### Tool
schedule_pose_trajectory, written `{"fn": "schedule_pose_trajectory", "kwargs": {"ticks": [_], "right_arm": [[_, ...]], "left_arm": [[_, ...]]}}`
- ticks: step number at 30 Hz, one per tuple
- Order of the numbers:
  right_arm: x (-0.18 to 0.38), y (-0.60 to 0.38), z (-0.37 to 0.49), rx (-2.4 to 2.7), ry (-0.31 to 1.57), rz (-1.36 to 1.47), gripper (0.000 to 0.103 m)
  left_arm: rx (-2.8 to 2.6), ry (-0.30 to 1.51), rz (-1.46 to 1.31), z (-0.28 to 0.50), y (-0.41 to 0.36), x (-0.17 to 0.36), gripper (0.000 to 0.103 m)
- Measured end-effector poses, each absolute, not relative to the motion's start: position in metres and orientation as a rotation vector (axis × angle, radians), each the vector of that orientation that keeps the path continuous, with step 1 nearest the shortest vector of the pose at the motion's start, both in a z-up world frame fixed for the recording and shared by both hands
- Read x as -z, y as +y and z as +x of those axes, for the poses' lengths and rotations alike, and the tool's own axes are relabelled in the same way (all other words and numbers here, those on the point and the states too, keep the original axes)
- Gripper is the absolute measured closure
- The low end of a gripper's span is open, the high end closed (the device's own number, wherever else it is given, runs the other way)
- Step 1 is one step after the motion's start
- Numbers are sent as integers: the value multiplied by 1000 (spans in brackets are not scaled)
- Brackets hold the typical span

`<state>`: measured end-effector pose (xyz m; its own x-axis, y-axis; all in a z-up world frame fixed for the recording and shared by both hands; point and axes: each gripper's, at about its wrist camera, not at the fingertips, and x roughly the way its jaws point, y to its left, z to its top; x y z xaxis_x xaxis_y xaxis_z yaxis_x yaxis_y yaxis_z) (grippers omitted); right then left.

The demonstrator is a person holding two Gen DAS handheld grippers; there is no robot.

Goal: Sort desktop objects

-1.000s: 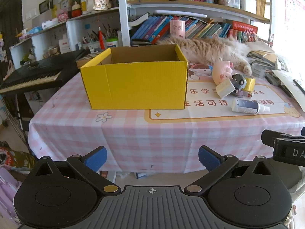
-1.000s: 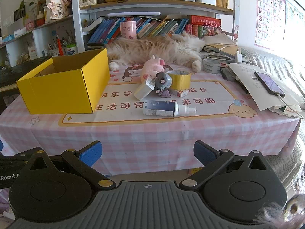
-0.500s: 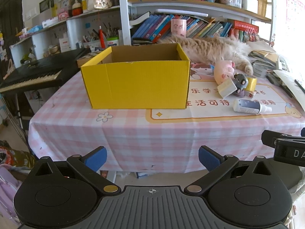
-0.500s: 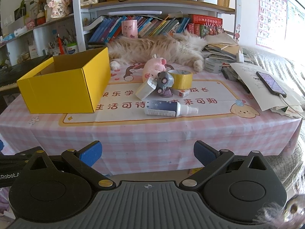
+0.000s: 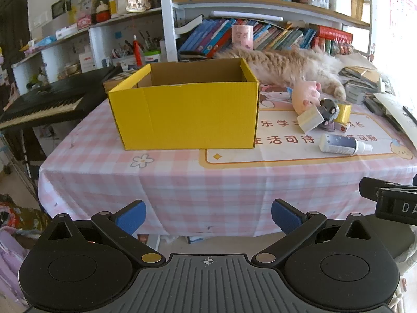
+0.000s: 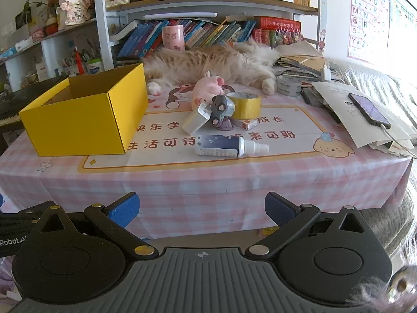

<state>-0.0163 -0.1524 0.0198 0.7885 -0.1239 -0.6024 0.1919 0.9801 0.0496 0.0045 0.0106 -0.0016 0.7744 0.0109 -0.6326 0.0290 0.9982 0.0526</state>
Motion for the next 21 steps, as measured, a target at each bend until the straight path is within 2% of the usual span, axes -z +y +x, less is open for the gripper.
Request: {"fn": "schedule_pose_trajectory", "kwargs": {"ticks": [21], "right_arm": [[-20,-159,-14,199,641,123,0]], "left_arm": [[47,682,72,13,0,1,0]]}}
